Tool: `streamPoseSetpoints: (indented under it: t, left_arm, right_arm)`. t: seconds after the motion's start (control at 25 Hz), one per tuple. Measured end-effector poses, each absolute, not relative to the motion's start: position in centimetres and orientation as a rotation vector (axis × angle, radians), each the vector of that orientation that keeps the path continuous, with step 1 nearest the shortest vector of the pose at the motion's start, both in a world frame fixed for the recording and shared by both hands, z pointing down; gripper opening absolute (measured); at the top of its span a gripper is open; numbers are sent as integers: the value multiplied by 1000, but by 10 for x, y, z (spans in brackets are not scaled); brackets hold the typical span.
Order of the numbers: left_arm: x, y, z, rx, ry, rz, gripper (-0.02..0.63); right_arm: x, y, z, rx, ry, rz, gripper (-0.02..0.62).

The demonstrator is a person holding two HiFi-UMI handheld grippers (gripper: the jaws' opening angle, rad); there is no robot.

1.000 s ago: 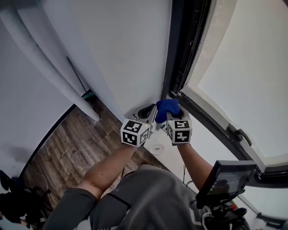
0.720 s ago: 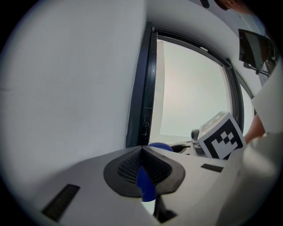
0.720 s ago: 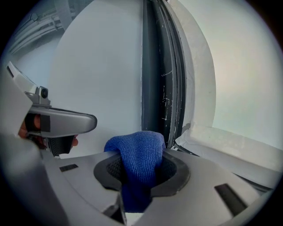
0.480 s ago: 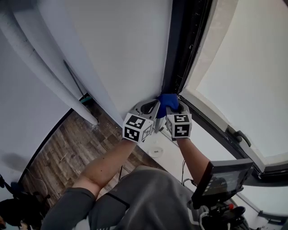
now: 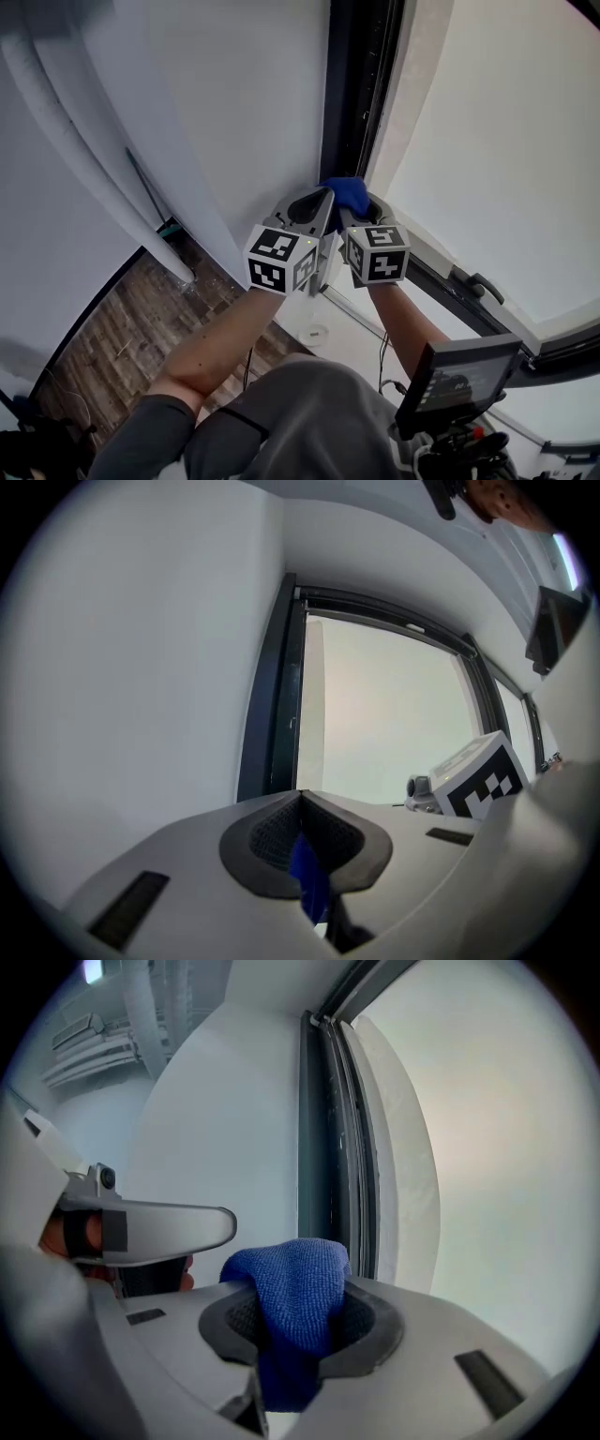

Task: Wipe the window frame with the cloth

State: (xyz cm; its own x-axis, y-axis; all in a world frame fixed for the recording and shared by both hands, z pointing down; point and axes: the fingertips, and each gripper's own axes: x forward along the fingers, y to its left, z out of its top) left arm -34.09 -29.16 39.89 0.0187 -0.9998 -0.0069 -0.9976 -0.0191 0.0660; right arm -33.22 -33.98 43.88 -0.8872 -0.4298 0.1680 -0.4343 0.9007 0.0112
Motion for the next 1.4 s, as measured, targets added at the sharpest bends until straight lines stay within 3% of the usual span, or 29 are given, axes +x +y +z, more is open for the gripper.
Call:
streamPoseSetpoints:
  t: [1.4]
  left_arm:
    - [-323, -287, 56, 2464, -2351, -253, 8]
  right_arm:
    - [-321, -347, 40, 582, -3254, -518, 118]
